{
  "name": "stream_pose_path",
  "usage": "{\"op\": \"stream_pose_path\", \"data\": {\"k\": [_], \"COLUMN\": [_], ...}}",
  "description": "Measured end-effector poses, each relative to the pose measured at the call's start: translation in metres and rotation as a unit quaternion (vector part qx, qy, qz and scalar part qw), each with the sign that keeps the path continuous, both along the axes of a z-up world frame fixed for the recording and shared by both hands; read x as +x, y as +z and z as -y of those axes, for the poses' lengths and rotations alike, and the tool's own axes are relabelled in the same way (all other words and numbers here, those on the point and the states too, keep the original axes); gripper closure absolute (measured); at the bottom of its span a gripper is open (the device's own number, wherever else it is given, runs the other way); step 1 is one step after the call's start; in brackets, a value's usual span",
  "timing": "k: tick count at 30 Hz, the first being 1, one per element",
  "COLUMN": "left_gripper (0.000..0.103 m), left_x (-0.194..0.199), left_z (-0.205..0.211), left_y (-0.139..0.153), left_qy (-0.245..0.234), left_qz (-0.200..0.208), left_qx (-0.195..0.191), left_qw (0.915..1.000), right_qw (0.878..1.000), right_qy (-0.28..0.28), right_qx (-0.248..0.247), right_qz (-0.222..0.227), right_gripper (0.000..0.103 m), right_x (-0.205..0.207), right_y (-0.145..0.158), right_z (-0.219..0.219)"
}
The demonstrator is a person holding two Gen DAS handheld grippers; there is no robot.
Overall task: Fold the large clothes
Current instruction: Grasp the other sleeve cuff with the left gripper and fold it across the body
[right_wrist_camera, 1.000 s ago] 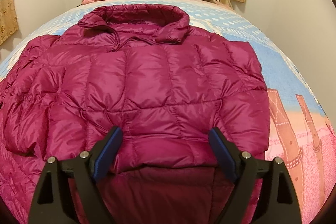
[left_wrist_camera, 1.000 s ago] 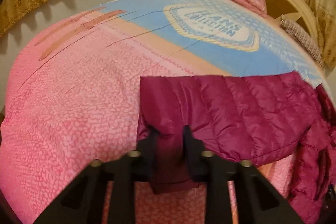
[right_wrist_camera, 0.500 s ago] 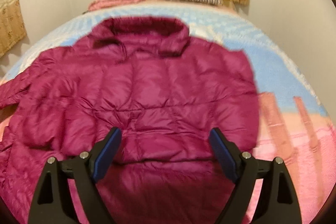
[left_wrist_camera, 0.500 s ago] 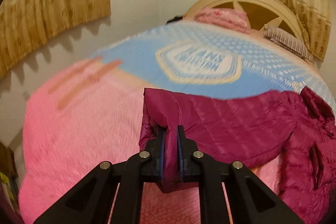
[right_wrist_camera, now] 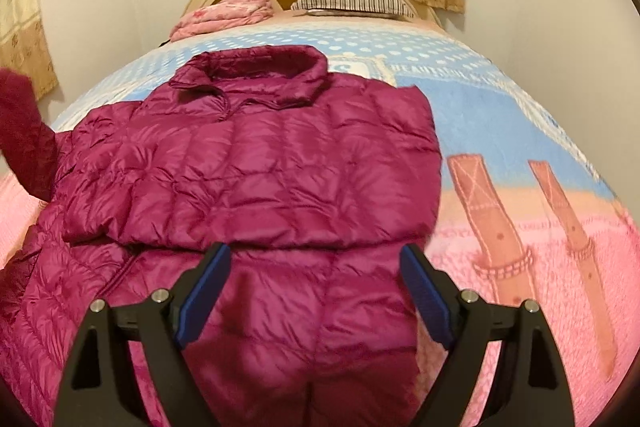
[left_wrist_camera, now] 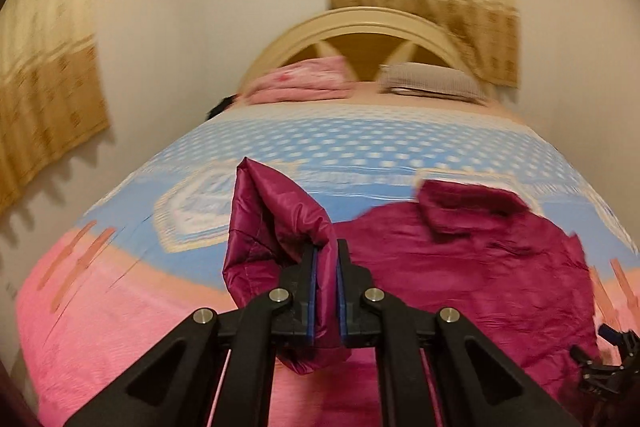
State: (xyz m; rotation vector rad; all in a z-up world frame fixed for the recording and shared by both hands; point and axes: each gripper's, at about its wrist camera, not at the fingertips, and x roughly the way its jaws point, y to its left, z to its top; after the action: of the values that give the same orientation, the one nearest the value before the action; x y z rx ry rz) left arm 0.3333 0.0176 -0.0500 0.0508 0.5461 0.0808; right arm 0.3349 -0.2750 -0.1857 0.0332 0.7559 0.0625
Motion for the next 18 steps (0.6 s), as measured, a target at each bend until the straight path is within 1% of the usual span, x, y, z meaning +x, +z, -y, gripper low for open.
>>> {"op": "stream_pose_path", "data": {"k": [3,5,6,8,9,10,11,12,13,16,18], "left_gripper": [0.096,0.095,0.094,0.086,0.074,0.058,0.048,0.028,0.018,0.017,0.017], "left_x": [0.003,0.007,0.007,0.008,0.007,0.005,0.004,0.001,-0.002,-0.008,-0.016], "left_z": [0.044,0.069,0.079,0.101,0.111,0.12,0.127,0.133,0.139,0.146,0.14], "left_y": [-0.009,-0.019,-0.024,-0.035,-0.041,-0.046,-0.048,-0.05,-0.051,-0.05,-0.043], "left_qy": [-0.032,-0.051,-0.062,-0.086,-0.099,-0.106,-0.112,-0.117,-0.118,-0.131,-0.135], "left_qz": [-0.006,-0.021,-0.029,-0.049,-0.055,-0.056,-0.053,-0.047,-0.039,-0.029,-0.019], "left_qx": [0.011,0.008,0.004,-0.002,-0.006,-0.004,-0.003,-0.002,0.0,0.007,0.016], "left_qw": [0.9994,0.9985,0.9977,0.9951,0.9936,0.9928,0.9923,0.992,0.9922,0.9909,0.9906], "right_qw": [1.0,1.0,0.999,0.999,0.999,0.999,0.999,0.999,0.999,0.999,0.998], "right_qy": [-0.005,-0.008,-0.01,-0.012,-0.013,-0.012,-0.011,-0.011,-0.011,-0.01,-0.01], "right_qx": [0.014,0.024,0.027,0.034,0.035,0.034,0.032,0.029,0.026,0.026,0.035], "right_qz": [-0.009,-0.018,-0.02,-0.027,-0.029,-0.034,-0.037,-0.039,-0.04,-0.041,-0.041], "right_gripper": [0.014,0.014,0.014,0.014,0.014,0.013,0.011,0.011,0.011,0.011,0.011], "right_x": [0.0,0.002,0.002,0.004,0.003,0.005,0.005,0.005,0.005,0.005,0.003], "right_y": [-0.007,-0.012,-0.013,-0.016,-0.018,-0.019,-0.021,-0.022,-0.023,-0.024,-0.024], "right_z": [0.006,0.01,0.012,0.014,0.015,0.014,0.013,0.013,0.012,0.012,0.015]}}
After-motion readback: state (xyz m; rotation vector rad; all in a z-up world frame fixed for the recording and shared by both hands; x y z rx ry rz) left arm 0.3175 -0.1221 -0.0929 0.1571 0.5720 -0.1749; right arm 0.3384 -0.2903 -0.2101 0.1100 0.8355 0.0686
